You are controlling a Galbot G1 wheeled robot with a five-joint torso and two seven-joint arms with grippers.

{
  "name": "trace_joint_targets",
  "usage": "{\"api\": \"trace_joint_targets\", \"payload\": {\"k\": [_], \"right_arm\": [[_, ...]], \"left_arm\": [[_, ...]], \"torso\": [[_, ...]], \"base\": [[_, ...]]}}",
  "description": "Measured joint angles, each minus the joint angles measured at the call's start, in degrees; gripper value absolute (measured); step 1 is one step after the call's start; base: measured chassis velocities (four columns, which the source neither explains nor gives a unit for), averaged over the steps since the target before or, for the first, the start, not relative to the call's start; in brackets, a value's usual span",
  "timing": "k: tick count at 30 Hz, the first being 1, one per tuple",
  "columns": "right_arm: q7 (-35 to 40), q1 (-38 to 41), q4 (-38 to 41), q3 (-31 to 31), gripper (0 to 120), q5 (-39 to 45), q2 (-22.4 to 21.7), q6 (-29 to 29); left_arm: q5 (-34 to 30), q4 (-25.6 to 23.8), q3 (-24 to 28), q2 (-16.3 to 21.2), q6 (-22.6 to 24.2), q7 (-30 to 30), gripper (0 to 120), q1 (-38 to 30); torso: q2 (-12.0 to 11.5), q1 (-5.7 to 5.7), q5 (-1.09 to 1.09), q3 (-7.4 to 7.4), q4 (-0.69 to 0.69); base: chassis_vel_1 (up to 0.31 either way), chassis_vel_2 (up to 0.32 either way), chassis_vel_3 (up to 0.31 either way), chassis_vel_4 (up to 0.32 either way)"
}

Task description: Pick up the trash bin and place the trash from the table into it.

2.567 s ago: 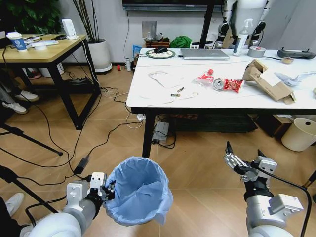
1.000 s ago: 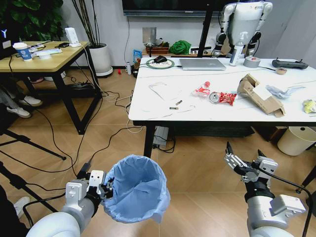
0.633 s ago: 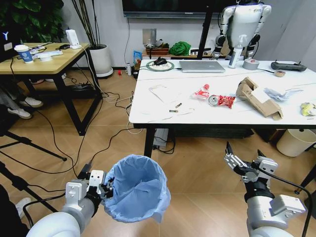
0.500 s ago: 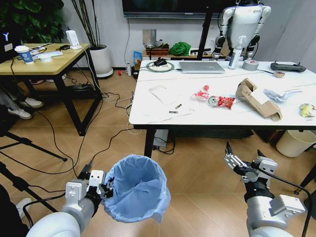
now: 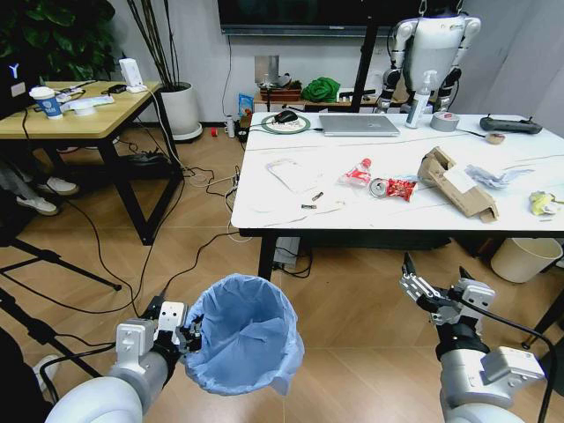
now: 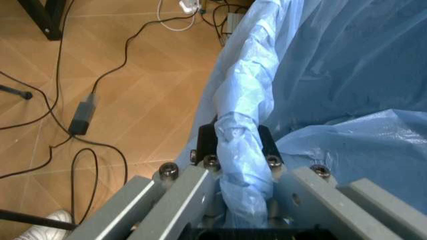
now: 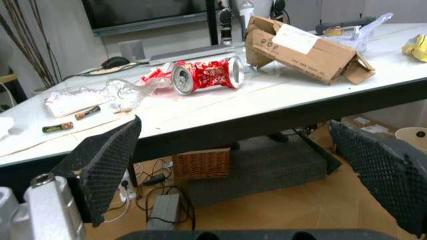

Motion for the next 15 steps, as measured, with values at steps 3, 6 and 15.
{"api": "trace_joint_targets", "payload": {"k": [3, 6, 15], "right_arm": [[0.0, -0.1, 0.0, 0.0, 100, 0.0, 0.0, 0.0], [0.0, -0.1, 0.2, 0.0, 100, 0.0, 0.0, 0.0], [0.1, -0.4, 0.8, 0.0, 100, 0.0, -0.1, -0.1]], "left_arm": [[0.0, 0.0, 0.0, -0.1, 0.0, 0.0, 0, 0.0], [0.0, 0.0, 0.0, -0.1, 0.0, 0.0, 0, 0.1], [0.0, 0.0, -0.1, -0.2, 0.0, 0.0, 0, 0.4]], "torso": [[0.6, 0.24, 0.0, 0.34, 0.0], [1.5, 0.61, 0.0, 0.9, 0.0], [3.6, 1.51, 0.0, 2.14, 0.0]], "base": [[0.0, 0.0, 0.0, 0.0], [0.0, 0.0, 0.0, 0.0], [0.0, 0.0, 0.0, 0.0]]}}
